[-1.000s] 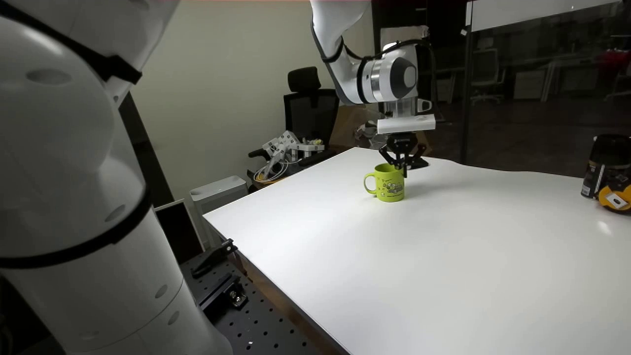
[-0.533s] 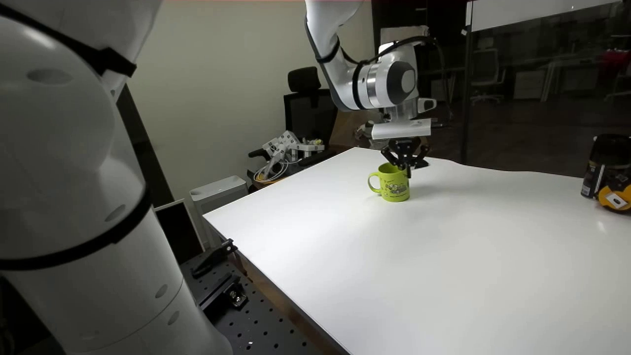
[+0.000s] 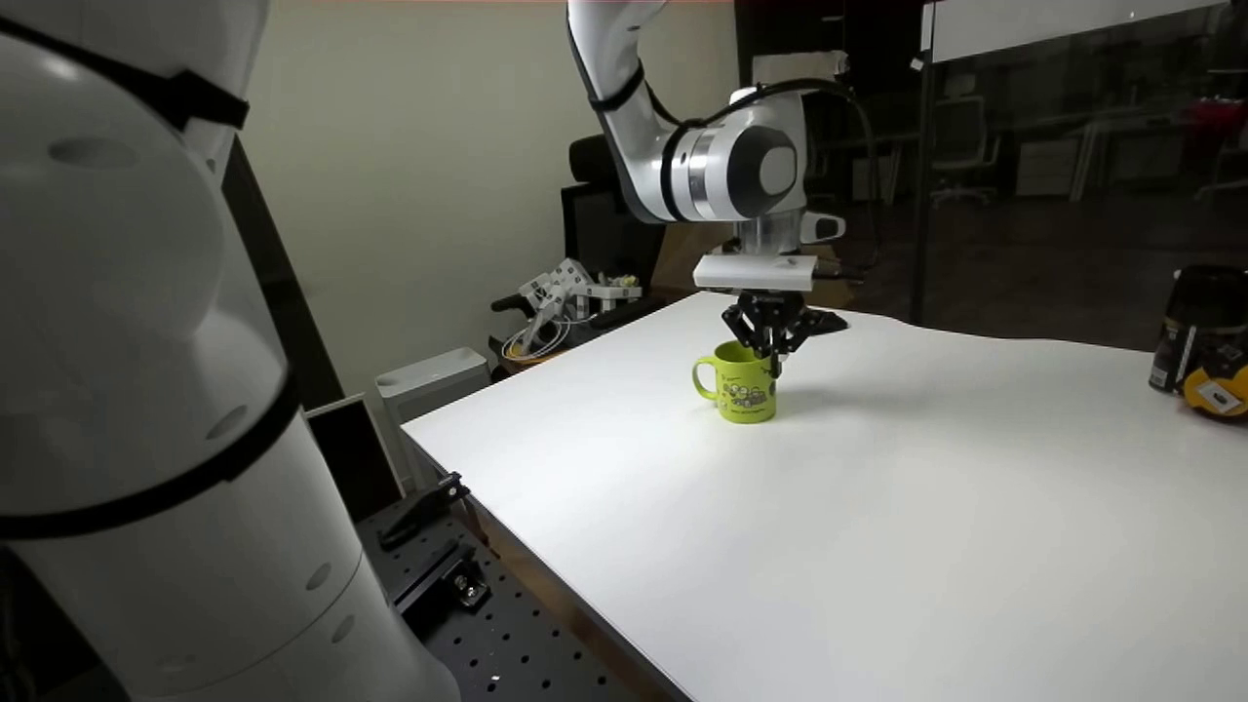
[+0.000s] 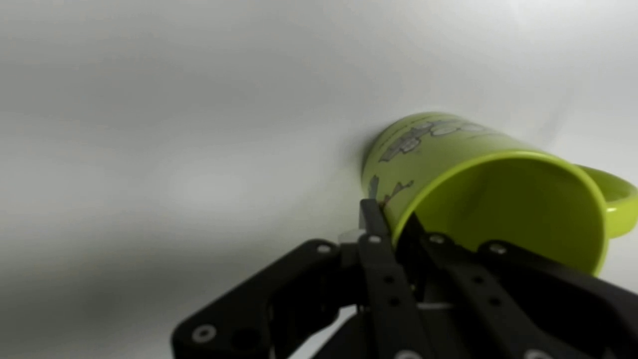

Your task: Move the cup slightly down on the table

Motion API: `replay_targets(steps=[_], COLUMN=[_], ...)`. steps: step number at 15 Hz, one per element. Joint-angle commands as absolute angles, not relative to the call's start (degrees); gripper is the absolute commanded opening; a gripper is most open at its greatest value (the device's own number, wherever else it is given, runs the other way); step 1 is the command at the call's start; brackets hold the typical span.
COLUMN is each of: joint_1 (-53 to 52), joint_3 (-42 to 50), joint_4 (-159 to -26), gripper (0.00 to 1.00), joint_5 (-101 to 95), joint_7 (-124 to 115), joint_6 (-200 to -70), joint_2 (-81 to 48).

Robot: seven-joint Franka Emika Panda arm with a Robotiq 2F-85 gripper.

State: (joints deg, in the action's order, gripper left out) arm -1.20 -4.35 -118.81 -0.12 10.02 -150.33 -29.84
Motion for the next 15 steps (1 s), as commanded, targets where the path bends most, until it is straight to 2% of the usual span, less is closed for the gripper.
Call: replay_targets(steps=[1,15], joint_1=[-0.6,-4.34], joint_3=[-5.11,4.71], joint_4=[-127.27,-150.49], gripper=[0.02,0.02], joint_5=[2.54,3.56], joint_7=[7.36,-14.61], joint_6=[-151.82,-168.58], joint_2=[-25.3,-13.24])
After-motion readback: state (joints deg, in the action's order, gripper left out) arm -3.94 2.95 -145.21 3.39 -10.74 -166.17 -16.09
